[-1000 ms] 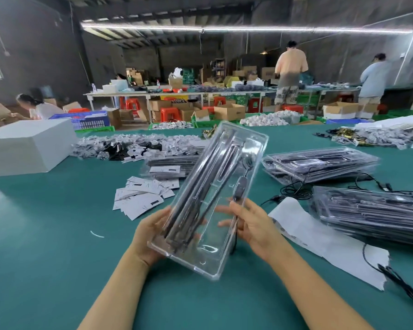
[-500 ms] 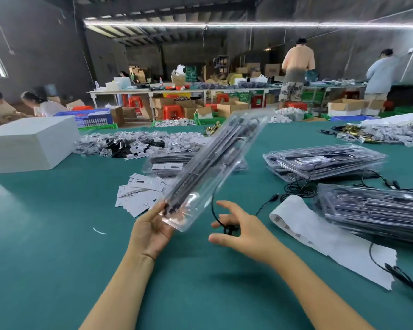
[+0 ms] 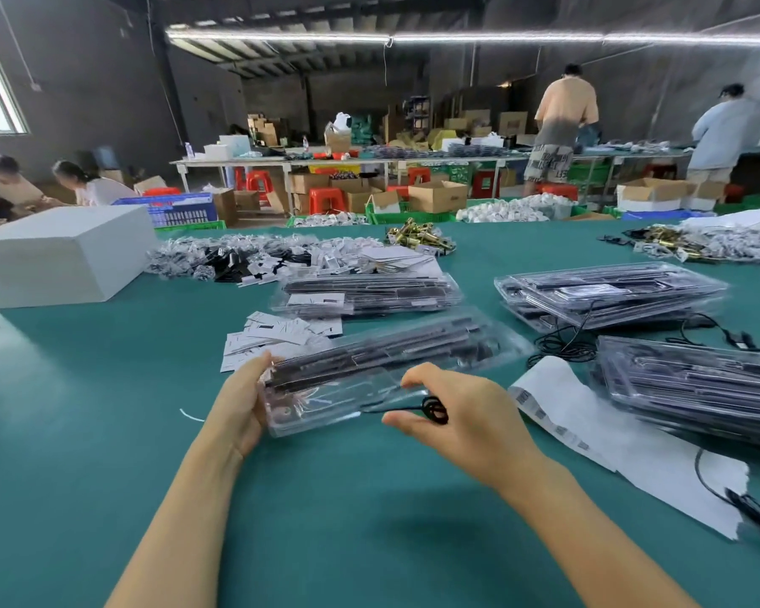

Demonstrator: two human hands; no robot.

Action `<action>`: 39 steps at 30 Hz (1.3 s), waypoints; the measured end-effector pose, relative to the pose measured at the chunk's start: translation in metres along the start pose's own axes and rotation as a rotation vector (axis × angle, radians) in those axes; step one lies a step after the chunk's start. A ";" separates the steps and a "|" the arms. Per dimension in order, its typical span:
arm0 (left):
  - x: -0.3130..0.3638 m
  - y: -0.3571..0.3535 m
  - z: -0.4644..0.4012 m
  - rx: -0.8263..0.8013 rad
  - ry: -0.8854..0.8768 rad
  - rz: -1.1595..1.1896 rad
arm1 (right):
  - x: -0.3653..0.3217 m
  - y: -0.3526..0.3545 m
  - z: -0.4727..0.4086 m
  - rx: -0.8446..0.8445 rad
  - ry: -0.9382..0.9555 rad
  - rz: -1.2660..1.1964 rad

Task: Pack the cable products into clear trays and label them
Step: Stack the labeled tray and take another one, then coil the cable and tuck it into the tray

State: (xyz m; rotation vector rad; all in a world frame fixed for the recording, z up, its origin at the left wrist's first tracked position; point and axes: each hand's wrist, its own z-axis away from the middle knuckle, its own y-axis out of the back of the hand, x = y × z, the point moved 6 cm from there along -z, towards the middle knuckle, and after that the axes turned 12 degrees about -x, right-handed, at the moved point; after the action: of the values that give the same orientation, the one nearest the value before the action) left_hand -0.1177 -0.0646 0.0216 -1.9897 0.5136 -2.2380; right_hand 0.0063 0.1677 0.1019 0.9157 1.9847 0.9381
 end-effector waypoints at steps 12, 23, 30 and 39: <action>0.021 0.016 0.019 0.610 -0.158 -1.100 | 0.019 -0.014 0.000 -0.287 -0.246 -1.117; 0.003 -0.151 0.062 -0.487 -0.518 -0.963 | 0.059 -0.032 0.004 -0.036 -0.422 -1.404; 0.003 -0.119 0.054 -0.210 -0.449 -0.638 | 0.055 -0.034 0.001 -0.174 -0.388 -1.029; 0.017 -0.098 0.059 0.128 -0.667 -1.024 | 0.051 -0.018 0.003 -0.012 -0.216 -0.286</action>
State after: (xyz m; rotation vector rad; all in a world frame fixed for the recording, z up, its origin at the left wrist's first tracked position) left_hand -0.0481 0.0112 0.0739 -3.0943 -0.8686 -1.5849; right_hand -0.0204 0.2022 0.0699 0.6730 1.8606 0.6599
